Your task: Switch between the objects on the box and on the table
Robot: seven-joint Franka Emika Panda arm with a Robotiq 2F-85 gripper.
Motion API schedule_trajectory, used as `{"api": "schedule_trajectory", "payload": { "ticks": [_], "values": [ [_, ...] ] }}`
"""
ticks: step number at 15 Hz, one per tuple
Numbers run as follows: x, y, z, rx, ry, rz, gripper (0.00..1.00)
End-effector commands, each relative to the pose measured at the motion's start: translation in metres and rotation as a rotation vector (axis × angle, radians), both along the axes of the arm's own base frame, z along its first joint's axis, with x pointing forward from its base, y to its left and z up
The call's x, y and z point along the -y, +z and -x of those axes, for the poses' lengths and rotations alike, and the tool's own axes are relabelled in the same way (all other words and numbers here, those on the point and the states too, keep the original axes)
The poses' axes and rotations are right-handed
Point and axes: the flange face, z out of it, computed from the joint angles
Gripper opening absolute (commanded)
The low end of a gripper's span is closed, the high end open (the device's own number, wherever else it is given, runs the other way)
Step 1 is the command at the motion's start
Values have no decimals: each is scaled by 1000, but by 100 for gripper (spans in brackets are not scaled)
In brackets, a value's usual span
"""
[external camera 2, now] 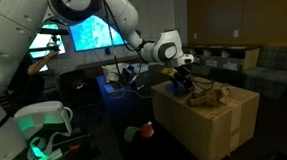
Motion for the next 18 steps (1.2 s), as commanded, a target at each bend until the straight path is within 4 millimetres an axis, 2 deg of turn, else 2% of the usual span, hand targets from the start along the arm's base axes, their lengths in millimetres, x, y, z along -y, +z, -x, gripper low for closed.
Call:
{"api": "schedule_trajectory", "payload": {
  "ticks": [1,3,4,6,8,11,15,18],
  "values": [
    [-4,3,11,-10,32,-34,100],
    [-6,3,13,-17,41,-41,98],
    [-6,2,14,-18,43,-42,76],
    [-6,3,16,-20,47,-43,69],
    [-3,7,17,-17,50,-36,52],
    [-3,16,21,-16,51,-28,33],
    [-4,28,32,-13,51,-15,33],
    [-8,40,48,-22,64,-7,33]
  ]
}}
